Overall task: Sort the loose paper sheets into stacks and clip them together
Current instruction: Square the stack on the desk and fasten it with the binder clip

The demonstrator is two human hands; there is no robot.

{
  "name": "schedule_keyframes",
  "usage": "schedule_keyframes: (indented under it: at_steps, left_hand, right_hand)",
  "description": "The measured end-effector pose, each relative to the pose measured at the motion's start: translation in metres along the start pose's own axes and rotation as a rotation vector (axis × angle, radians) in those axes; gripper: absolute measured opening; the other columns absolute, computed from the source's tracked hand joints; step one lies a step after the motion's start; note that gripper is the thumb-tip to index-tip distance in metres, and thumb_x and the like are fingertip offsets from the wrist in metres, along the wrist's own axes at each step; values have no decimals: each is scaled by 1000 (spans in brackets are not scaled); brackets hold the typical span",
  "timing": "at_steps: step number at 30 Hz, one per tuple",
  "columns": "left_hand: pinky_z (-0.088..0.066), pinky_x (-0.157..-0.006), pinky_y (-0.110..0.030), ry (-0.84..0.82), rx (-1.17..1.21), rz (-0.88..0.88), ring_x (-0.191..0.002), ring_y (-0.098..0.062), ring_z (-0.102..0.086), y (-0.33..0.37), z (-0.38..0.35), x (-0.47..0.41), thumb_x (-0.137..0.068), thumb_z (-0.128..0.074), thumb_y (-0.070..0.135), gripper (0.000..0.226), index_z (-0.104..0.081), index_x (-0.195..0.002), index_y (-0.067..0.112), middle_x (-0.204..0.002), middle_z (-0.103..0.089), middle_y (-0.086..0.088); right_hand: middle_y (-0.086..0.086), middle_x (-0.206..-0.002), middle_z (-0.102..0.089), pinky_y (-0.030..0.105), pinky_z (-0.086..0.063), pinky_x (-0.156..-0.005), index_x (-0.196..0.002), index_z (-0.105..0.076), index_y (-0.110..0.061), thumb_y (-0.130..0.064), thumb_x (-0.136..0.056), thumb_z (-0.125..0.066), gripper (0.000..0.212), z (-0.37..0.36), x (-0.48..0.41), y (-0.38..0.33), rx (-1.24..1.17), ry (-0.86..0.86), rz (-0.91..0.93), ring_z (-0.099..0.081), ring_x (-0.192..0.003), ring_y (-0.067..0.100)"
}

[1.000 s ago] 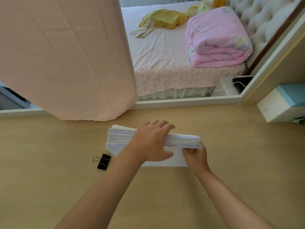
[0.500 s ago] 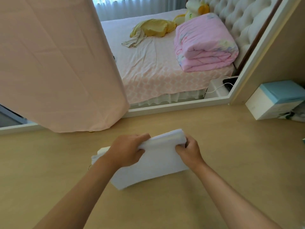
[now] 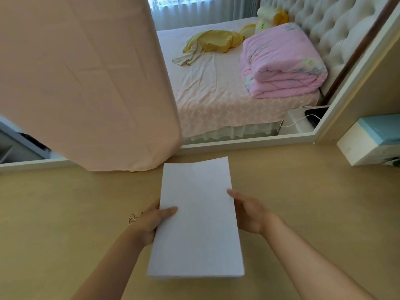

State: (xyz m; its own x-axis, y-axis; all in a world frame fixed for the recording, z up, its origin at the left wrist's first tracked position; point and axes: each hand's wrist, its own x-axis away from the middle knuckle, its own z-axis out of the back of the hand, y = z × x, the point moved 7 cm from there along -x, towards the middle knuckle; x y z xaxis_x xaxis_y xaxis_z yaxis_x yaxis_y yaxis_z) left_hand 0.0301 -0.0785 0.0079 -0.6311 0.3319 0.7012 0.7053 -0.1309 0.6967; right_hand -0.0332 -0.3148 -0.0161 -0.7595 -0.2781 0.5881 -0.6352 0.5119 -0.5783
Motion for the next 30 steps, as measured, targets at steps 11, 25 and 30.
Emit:
schedule_keyframes:
  at_steps: [11, 25, 30]
  left_hand:
    - [-60, -79, -46, 111, -287, 246, -99, -29, -68, -87, 24, -24, -80, -67, 21, 54, -46, -130, 27, -114, -69, -5]
    - [-58, -79, -43, 424, -166, -233, -94, -26, -68, -46, 13, 2, -88, -65, 4, 29, -50, -104, 23, -106, -66, -8]
    - [-52, -87, -24, 534, -54, -556, -106, -2, -62, -2, -4, 29, -85, -69, 11, 49, -48, -126, 29, -117, -62, 11]
  right_hand:
    - [9, -121, -68, 50, -52, -97, -131, -52, -13, -1, -92, -60, 42, 34, -28, 72, 438, 307, -267, -66, -108, 31]
    - [-6, -112, -64, 31, -53, -79, -118, -42, -30, -5, -93, -49, 37, -20, 0, 38, 840, 595, 267, -65, -95, 17]
    - [-6, -93, -62, 27, -51, -70, -113, -38, -20, 0, -93, -57, 34, -40, 31, -7, 865, 685, 633, -64, -80, 16]
